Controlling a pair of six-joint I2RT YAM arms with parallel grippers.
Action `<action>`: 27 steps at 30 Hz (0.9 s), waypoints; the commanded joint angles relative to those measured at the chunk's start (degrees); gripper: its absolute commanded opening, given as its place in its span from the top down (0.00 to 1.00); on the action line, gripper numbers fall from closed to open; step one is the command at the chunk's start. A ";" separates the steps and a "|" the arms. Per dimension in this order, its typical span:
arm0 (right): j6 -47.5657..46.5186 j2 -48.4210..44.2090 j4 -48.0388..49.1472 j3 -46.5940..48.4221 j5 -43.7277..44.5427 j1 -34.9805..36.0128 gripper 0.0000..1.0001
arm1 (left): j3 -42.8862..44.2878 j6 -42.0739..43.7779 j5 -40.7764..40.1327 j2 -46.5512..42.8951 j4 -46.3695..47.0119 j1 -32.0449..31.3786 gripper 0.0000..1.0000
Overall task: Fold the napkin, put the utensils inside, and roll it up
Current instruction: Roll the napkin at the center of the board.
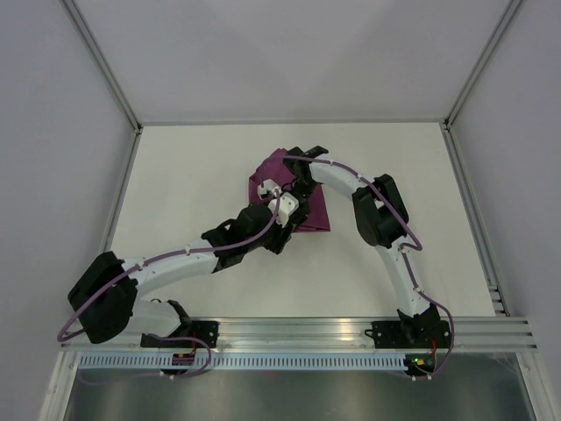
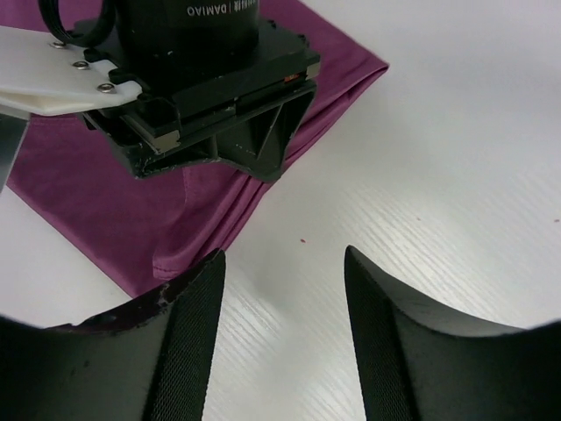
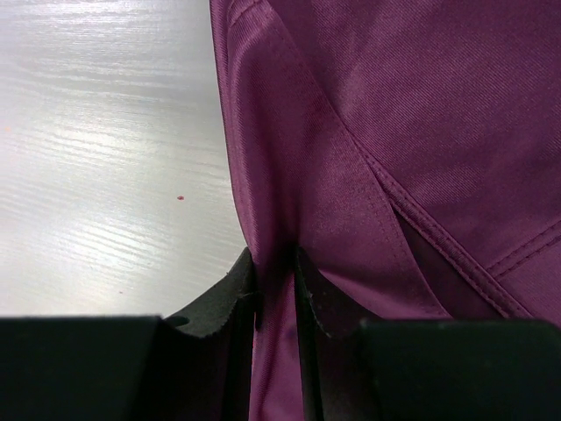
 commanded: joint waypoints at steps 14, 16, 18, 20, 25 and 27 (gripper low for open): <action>-2.74 9.30 -7.08 0.19 7.49 -1.26 0.83 | 8.68 15.36 -7.01 17.60 4.54 -1.37 0.30; -2.74 9.39 -7.26 0.28 7.49 -1.26 0.83 | 9.47 16.06 -7.18 19.18 4.63 -1.37 0.29; -2.74 9.65 -7.43 0.63 7.58 -1.35 0.84 | 10.18 17.11 -7.18 20.15 4.81 -1.46 0.28; -2.74 9.83 -7.61 0.80 7.75 -1.26 0.84 | 10.71 18.08 -7.09 21.64 4.81 -1.37 0.28; -2.57 10.27 -8.05 1.59 7.84 -1.35 0.84 | 12.03 19.14 -7.27 24.81 4.81 -1.46 0.28; -2.56 10.36 -8.14 1.95 8.01 -1.35 0.84 | 12.03 19.23 -6.92 25.52 4.72 -1.37 0.28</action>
